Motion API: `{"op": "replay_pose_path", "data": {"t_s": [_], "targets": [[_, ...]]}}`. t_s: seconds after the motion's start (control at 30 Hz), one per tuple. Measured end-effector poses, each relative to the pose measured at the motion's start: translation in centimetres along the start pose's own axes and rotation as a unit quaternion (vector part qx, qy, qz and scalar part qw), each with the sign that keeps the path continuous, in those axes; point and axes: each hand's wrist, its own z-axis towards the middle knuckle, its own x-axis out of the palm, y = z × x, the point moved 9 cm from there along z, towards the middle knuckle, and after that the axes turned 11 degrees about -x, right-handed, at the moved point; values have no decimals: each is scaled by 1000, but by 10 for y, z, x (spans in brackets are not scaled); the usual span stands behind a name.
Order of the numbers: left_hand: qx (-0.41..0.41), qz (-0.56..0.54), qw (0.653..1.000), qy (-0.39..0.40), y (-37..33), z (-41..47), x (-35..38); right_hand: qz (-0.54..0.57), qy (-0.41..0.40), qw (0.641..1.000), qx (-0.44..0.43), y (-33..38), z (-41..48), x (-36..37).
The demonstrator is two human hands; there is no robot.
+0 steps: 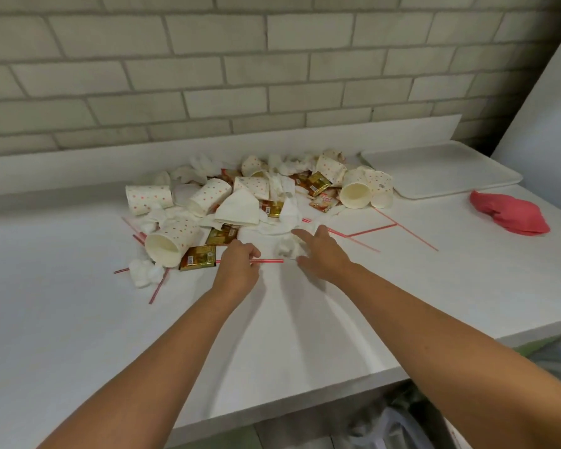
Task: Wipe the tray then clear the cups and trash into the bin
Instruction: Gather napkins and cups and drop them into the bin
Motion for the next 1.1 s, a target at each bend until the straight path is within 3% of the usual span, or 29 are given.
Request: {"op": "replay_pose_path", "data": {"t_s": [0.17, 0.47, 0.6, 0.73, 0.93, 1.1], "targets": [[44, 130, 990, 24, 7, 18, 14, -25, 7, 999, 18, 3, 10, 13], [126, 228, 958, 117, -15, 12, 45, -67, 21, 997, 11, 6, 8, -4], [158, 250, 943, 153, -22, 4, 55, 53, -54, 997, 21, 12, 5, -29], [186, 271, 937, 121, -27, -6, 50, 233, -145, 961, 36, 13, 1, -50], [96, 108, 986, 77, -18, 3, 1, 370, -205, 906, 20, 27, 9, -57], [68, -41, 995, -54, -9, 14, -77, 416, -226, 881, 5, 41, 18, -58]]}}
